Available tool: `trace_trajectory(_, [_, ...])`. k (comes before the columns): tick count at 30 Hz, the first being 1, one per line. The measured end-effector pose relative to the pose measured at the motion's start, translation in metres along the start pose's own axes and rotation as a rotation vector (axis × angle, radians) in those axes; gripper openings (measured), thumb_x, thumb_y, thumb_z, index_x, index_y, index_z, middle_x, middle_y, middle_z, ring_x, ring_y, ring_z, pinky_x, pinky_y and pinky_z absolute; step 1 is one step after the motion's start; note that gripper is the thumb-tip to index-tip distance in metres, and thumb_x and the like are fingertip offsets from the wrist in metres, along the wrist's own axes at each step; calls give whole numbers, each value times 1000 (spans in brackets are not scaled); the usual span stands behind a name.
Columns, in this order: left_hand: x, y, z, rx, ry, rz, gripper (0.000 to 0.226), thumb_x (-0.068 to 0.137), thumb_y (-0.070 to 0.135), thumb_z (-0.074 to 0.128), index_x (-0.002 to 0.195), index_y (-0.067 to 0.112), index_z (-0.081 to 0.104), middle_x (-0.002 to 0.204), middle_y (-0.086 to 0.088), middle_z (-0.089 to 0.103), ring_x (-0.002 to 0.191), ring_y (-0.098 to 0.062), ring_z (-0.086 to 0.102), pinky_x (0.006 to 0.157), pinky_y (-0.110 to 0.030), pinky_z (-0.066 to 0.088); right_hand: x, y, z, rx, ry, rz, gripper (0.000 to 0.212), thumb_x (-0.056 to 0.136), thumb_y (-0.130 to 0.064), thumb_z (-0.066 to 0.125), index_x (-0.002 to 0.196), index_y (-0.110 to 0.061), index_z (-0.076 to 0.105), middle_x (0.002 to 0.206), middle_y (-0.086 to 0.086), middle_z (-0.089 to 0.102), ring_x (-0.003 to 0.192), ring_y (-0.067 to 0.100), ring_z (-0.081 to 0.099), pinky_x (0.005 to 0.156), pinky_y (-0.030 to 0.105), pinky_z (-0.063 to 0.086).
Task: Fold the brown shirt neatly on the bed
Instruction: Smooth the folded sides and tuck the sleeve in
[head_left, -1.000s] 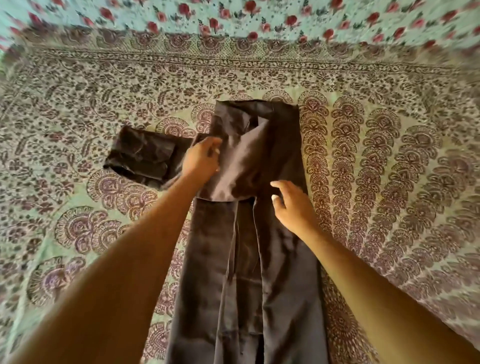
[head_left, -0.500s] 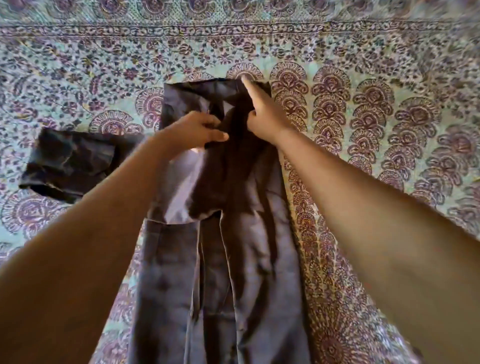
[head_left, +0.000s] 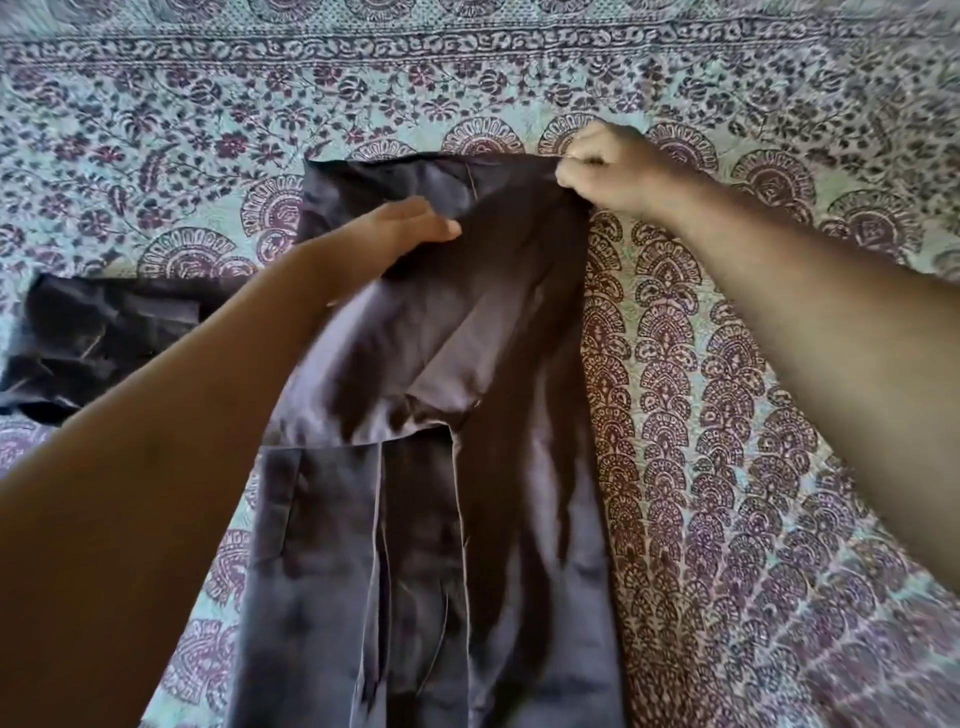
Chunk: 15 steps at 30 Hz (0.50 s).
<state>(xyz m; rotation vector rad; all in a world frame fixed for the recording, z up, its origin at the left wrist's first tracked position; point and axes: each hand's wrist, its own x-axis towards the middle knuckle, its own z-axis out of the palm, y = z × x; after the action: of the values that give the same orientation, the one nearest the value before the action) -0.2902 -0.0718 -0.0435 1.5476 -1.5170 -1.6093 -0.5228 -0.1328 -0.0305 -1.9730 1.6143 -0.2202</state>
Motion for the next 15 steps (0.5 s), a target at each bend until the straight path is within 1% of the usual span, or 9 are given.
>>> trace_trajectory(2, [9, -2, -3, 60, 27, 3, 18, 82, 32, 62, 78, 20, 50, 77, 1, 48, 72, -5, 46, 73, -22, 37, 3, 7, 4, -50, 60, -15, 38, 88, -34, 49, 91, 3, 57, 120, 13, 47, 105, 28, 50, 90, 37, 42])
trace_trajectory(4, [12, -2, -10, 149, 54, 33, 19, 90, 16, 59, 76, 22, 48, 74, 3, 46, 64, 3, 45, 69, -14, 37, 4, 13, 13, -86, 107, -16, 33, 90, -36, 50, 95, -3, 51, 122, 16, 42, 105, 28, 49, 86, 35, 41])
trace_trajectory(6, [15, -1, -18, 194, 81, 68, 27, 86, 0, 60, 79, 24, 49, 75, 3, 49, 57, 9, 50, 63, -6, 39, 5, 19, 26, -101, 169, -11, 34, 90, -36, 50, 103, -5, 48, 119, 18, 44, 103, 28, 50, 79, 34, 39])
trace_trajectory(7, [16, -3, -22, 216, 100, 83, 29, 83, -2, 63, 80, 25, 51, 75, 4, 51, 57, 11, 51, 62, -5, 40, 6, 21, 32, -86, 208, -12, 35, 91, -36, 51, 106, -4, 48, 117, 18, 47, 102, 29, 50, 74, 33, 36])
trace_trajectory(8, [16, -4, -25, 251, 137, 81, 30, 80, 1, 68, 79, 26, 51, 75, 4, 51, 58, 9, 51, 62, -8, 40, 7, 22, 38, -68, 251, -13, 35, 91, -35, 51, 107, -4, 47, 114, 17, 50, 100, 29, 51, 70, 31, 33])
trace_trajectory(9, [18, -9, -28, 297, 198, 76, 30, 75, 10, 75, 76, 28, 50, 74, 5, 50, 61, 5, 50, 66, -16, 43, 7, 23, 42, -52, 294, -13, 35, 91, -34, 52, 109, -4, 47, 112, 16, 53, 99, 28, 52, 68, 28, 29])
trace_trajectory(11, [19, -19, -24, 422, 326, 86, 34, 60, 33, 79, 75, 30, 49, 76, 3, 50, 73, -11, 49, 76, -32, 44, 9, 23, 52, -31, 382, -28, 34, 90, -29, 54, 112, -3, 47, 110, 13, 56, 99, 26, 53, 67, 26, 26])
trace_trajectory(13, [15, -25, -12, 523, 401, 126, 35, 63, 35, 75, 86, 24, 52, 86, -1, 54, 83, -21, 52, 80, -38, 44, 11, 22, 61, -43, 462, -46, 34, 89, -23, 56, 115, -4, 46, 110, 12, 57, 96, 27, 55, 66, 27, 30])
trace_trajectory(15, [11, -28, 0, 683, 505, 160, 35, 75, 28, 72, 100, 14, 51, 96, -6, 61, 93, -28, 57, 77, -39, 42, 11, 20, 66, -140, 493, -64, 39, 91, -22, 53, 125, -6, 43, 117, 13, 54, 94, 29, 57, 67, 31, 38])
